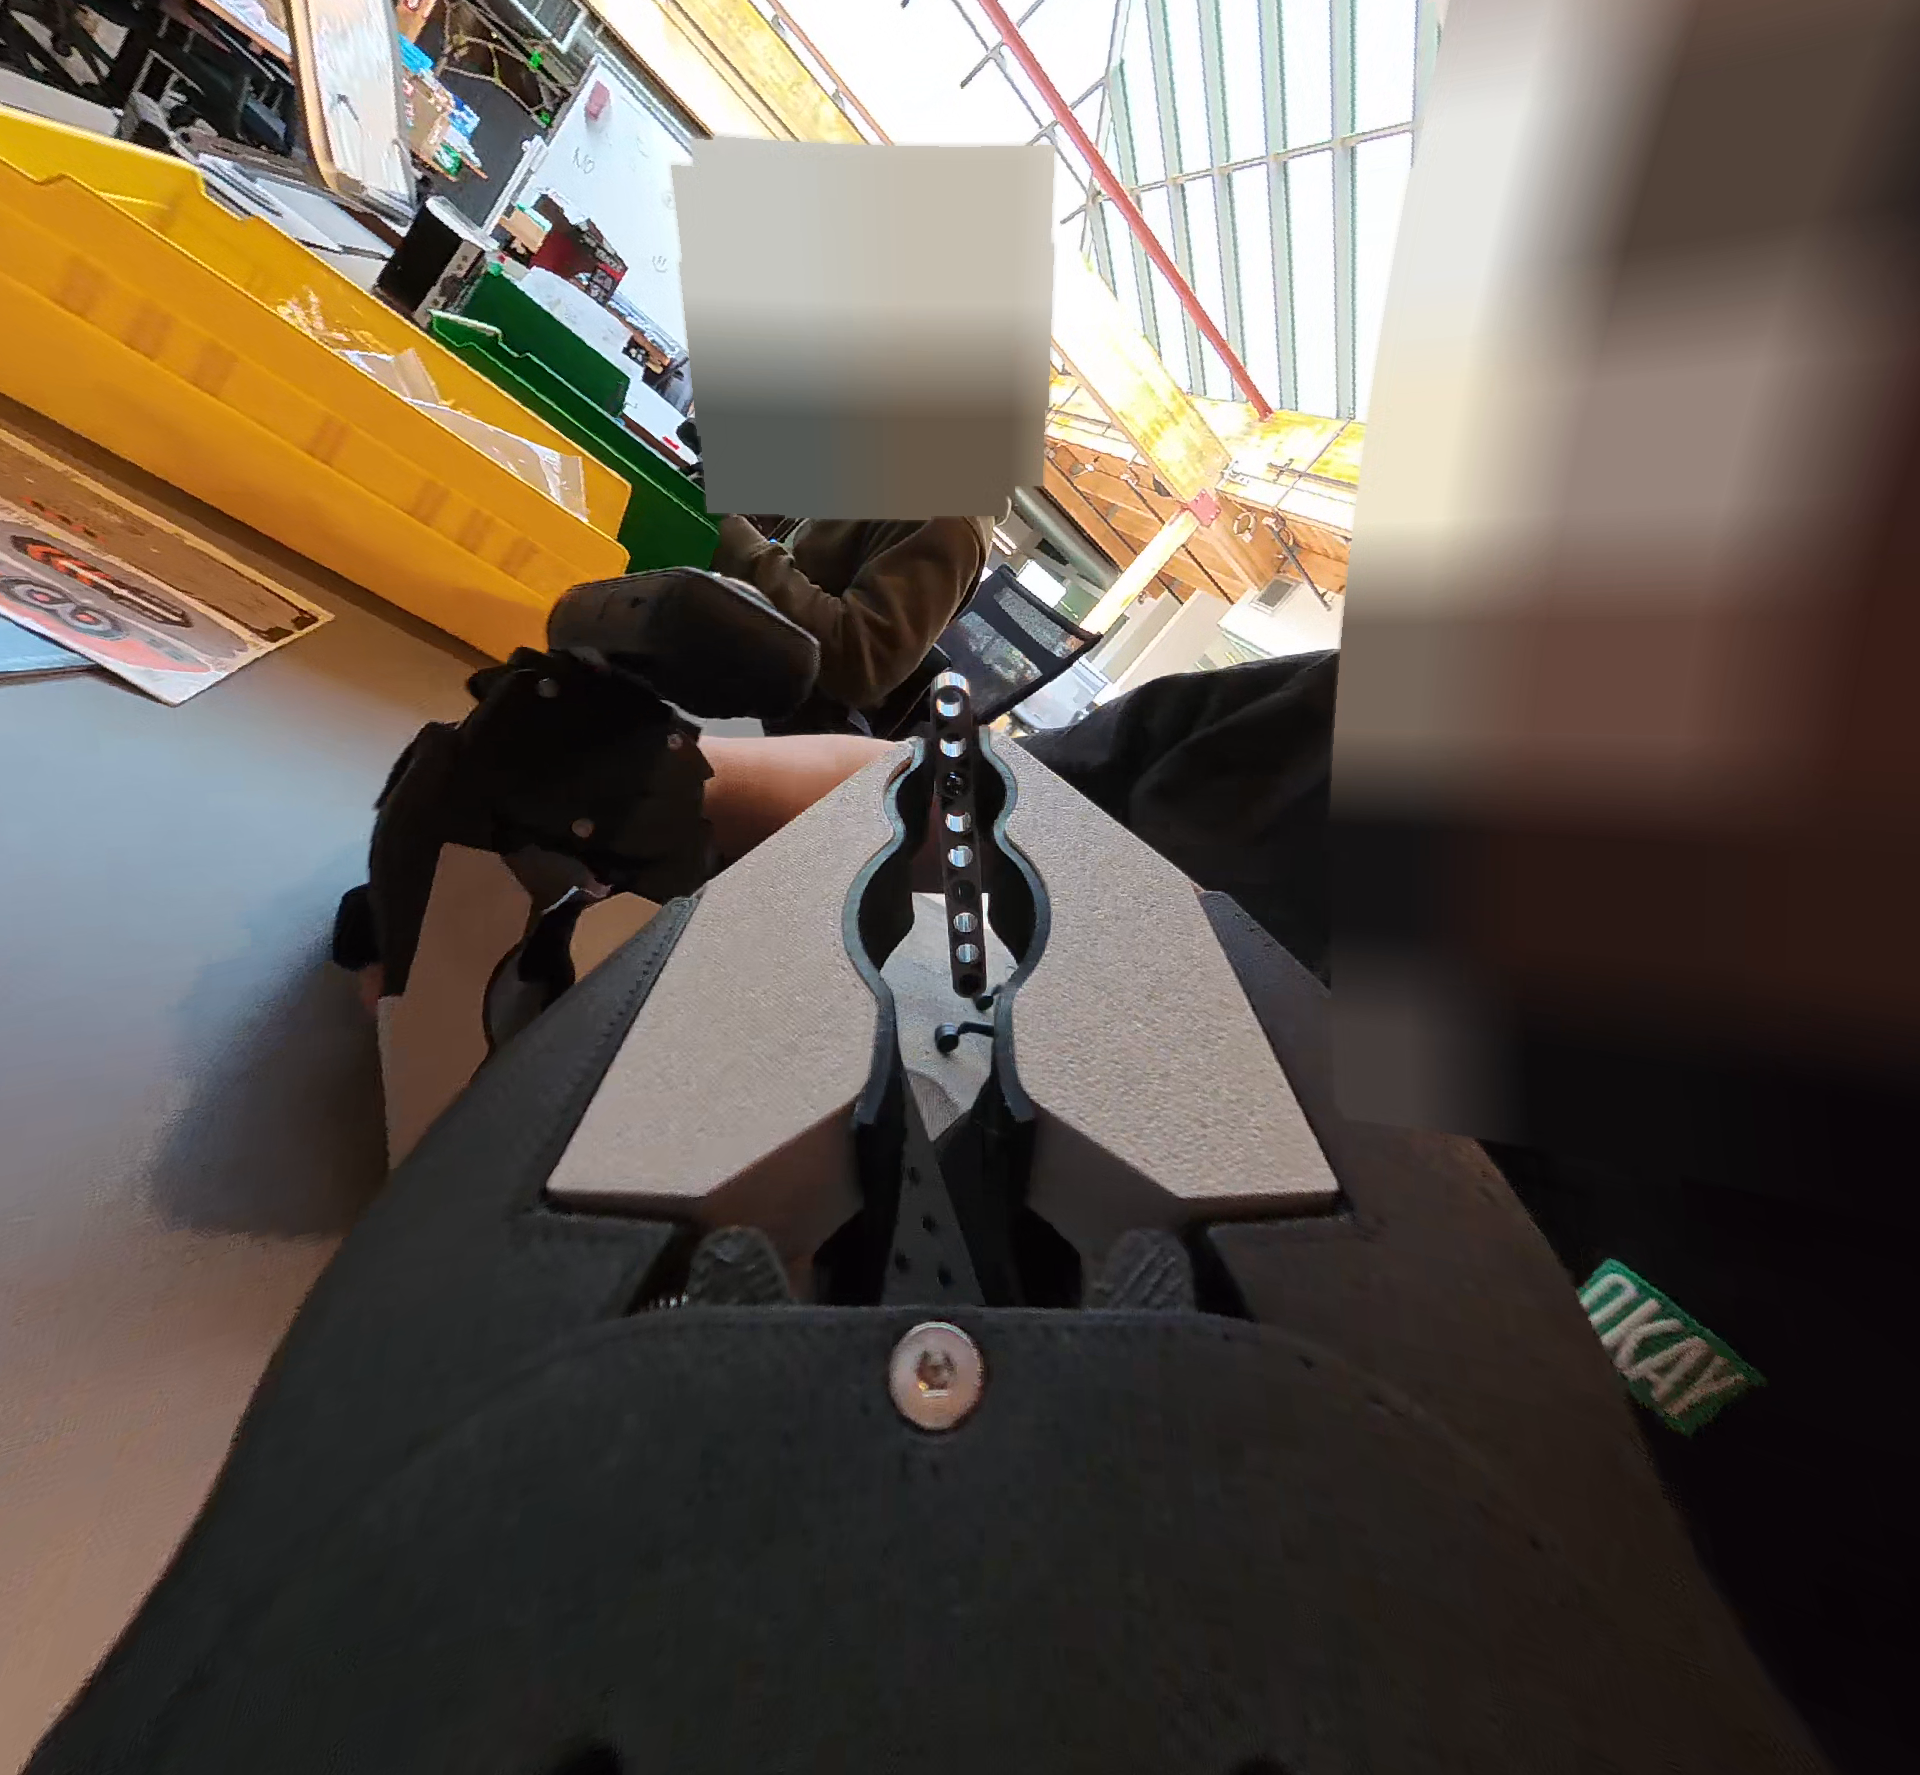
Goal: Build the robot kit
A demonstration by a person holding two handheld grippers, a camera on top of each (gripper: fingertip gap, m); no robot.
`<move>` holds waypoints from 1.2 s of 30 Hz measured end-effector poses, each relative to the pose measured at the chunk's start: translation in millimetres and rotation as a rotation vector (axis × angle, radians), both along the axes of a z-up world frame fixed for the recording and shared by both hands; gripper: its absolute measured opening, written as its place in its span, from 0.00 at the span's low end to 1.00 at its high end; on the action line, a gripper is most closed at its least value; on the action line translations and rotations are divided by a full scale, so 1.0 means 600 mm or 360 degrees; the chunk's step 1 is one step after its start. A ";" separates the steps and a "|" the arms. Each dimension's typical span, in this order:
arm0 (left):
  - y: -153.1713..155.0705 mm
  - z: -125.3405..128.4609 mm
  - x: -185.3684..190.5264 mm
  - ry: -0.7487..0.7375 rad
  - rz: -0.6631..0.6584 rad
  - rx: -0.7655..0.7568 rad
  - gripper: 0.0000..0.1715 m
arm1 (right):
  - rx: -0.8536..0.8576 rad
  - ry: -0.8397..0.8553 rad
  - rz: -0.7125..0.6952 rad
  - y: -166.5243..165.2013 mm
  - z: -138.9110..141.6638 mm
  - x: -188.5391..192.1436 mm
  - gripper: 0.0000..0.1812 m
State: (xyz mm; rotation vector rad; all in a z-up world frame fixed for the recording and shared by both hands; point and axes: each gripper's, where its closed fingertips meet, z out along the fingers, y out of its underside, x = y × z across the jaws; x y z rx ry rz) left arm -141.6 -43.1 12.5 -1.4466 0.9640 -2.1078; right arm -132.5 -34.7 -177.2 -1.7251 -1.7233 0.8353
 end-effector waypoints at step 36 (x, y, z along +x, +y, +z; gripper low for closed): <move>-0.006 -0.023 0.015 0.0209 0.0110 0.0093 0.03 | 0.0074 -0.2434 -0.0100 -0.028 0.021 0.373 0.02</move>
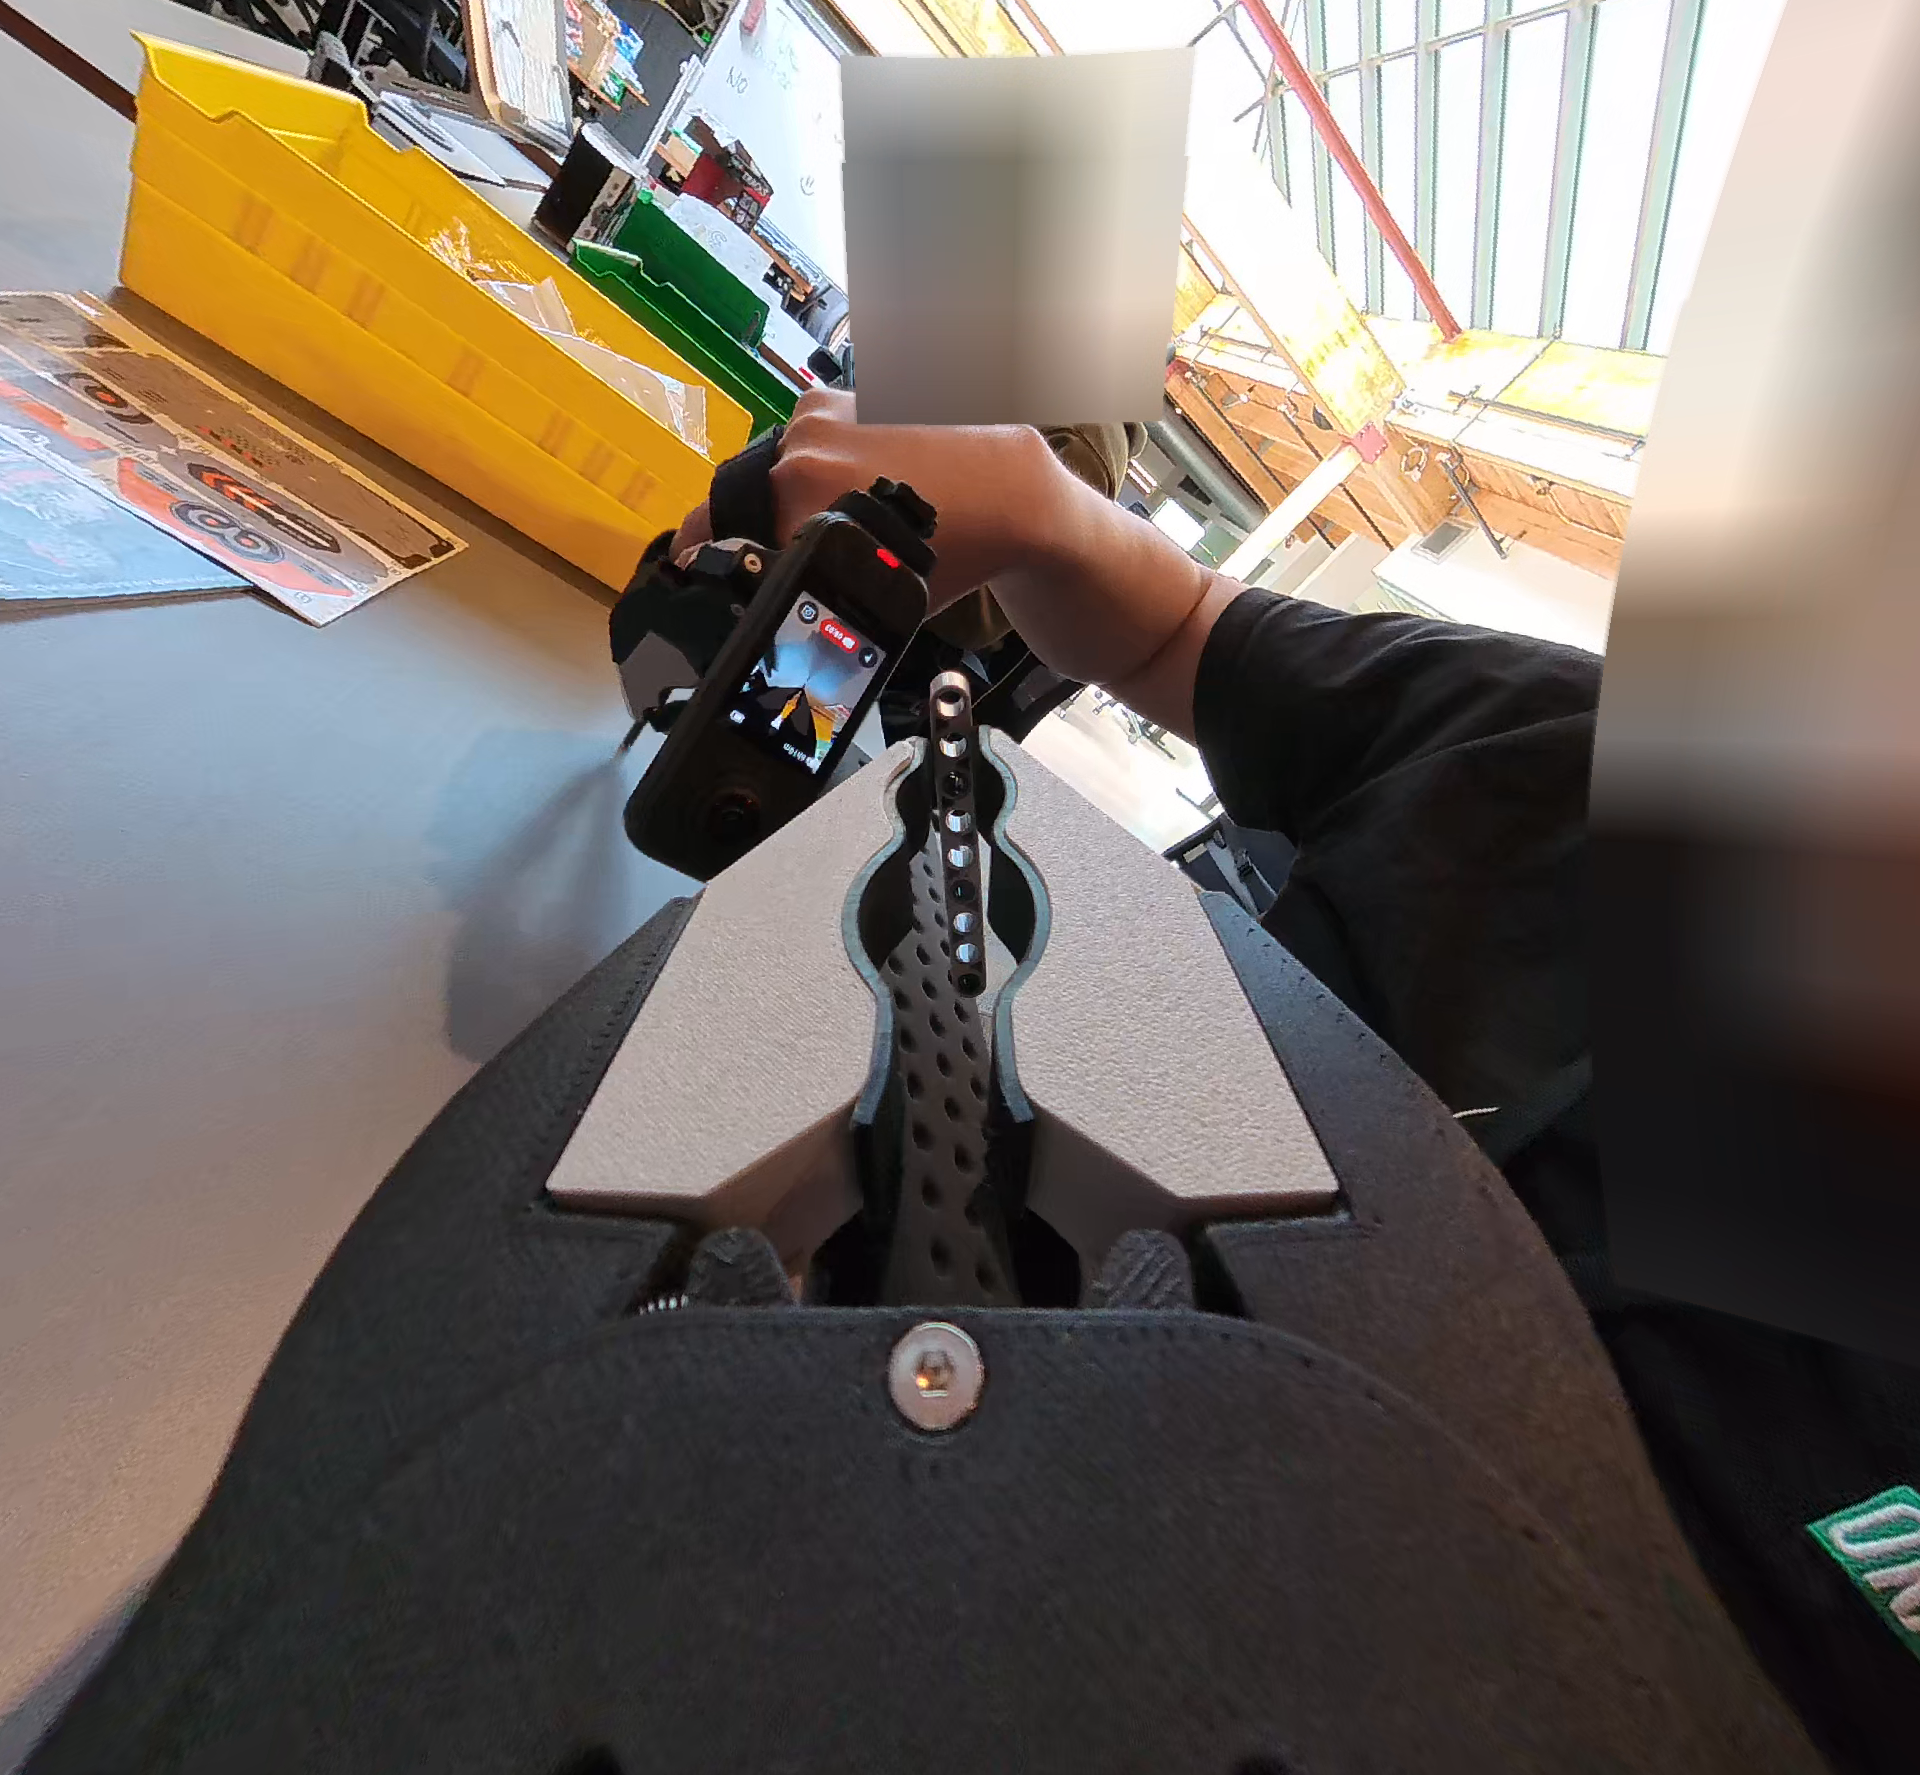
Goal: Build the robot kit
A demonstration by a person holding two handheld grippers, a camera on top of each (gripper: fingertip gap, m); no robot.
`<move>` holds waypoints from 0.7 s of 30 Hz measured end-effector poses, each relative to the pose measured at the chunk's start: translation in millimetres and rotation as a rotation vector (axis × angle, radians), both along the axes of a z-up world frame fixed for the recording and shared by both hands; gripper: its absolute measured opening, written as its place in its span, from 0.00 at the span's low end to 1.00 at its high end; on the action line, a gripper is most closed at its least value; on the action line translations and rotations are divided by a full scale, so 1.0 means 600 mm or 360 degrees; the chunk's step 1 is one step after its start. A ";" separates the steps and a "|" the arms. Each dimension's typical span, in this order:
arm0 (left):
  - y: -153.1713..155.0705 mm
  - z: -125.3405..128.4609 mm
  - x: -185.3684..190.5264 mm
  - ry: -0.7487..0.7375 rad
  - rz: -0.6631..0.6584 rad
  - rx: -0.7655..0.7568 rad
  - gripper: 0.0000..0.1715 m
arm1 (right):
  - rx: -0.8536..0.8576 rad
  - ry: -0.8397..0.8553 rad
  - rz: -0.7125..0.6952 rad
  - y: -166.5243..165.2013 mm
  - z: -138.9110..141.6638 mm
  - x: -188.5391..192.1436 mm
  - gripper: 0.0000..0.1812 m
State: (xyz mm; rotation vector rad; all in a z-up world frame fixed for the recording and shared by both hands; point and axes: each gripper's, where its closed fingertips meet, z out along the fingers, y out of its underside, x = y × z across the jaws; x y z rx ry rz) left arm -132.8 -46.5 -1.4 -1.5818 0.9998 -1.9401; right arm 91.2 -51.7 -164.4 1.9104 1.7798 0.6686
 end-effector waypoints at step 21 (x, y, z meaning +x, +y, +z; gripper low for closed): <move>-0.002 -0.004 0.001 0.0013 -0.0017 -0.0011 0.03 | 0.0006 0.0038 -0.0005 -0.002 -0.003 -0.002 0.05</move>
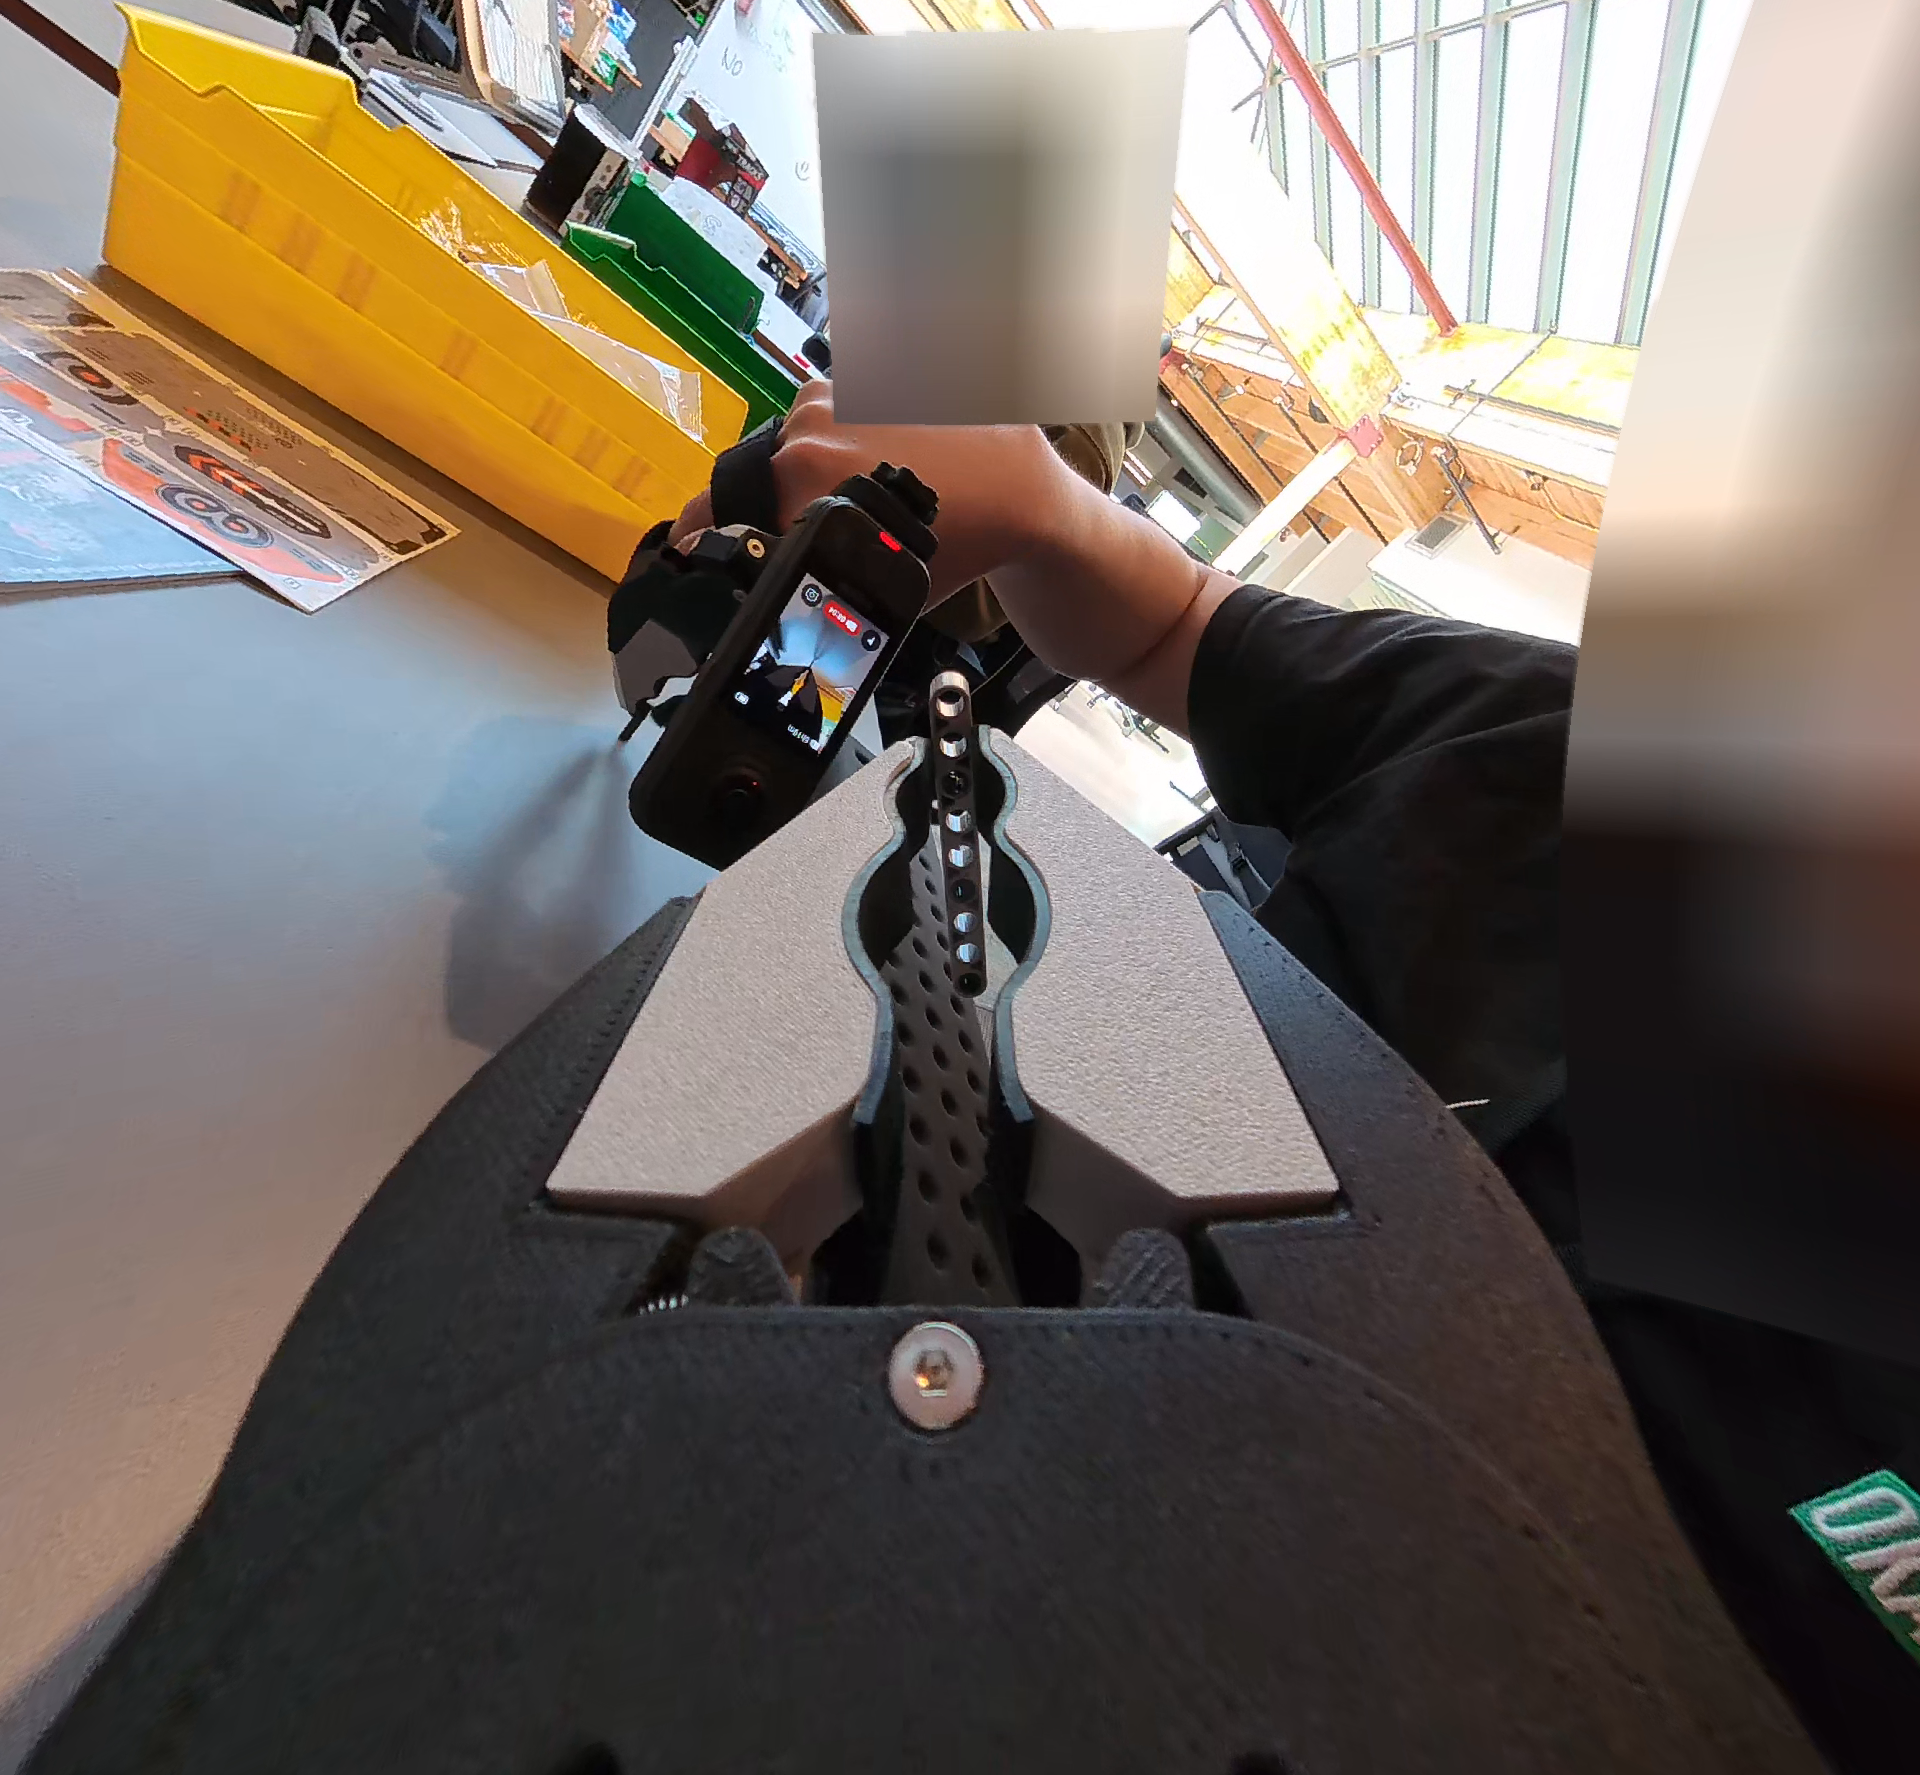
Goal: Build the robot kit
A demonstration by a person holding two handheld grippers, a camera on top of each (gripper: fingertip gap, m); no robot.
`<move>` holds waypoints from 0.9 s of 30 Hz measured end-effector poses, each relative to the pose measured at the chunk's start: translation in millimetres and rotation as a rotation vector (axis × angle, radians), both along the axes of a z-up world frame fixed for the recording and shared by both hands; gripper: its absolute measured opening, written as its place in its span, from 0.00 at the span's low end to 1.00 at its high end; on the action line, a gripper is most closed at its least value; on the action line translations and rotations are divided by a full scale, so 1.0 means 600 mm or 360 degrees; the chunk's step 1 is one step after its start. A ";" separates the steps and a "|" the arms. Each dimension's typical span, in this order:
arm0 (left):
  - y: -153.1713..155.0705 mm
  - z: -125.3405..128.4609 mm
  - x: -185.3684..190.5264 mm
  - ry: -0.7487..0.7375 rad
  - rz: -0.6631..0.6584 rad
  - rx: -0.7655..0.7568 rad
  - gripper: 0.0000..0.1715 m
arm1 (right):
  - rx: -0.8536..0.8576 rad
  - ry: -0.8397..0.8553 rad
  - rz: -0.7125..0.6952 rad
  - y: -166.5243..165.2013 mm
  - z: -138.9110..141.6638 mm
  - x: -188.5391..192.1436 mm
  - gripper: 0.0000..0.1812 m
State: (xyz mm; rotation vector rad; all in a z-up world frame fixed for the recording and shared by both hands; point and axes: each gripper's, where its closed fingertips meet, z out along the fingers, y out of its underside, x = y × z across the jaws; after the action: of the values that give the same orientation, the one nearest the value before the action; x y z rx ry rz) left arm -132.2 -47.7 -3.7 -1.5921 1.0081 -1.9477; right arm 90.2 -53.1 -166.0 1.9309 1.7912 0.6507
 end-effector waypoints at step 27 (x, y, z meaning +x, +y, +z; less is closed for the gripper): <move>-0.003 -0.006 0.004 0.0019 -0.0022 -0.0020 0.03 | 0.0502 0.3025 -0.0483 0.010 0.278 -0.093 0.00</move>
State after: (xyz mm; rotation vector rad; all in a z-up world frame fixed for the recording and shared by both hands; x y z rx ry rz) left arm -129.8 -49.4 -7.3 -1.6095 1.0162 -1.9596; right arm 34.6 -47.3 0.5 3.2028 1.9121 -1.7175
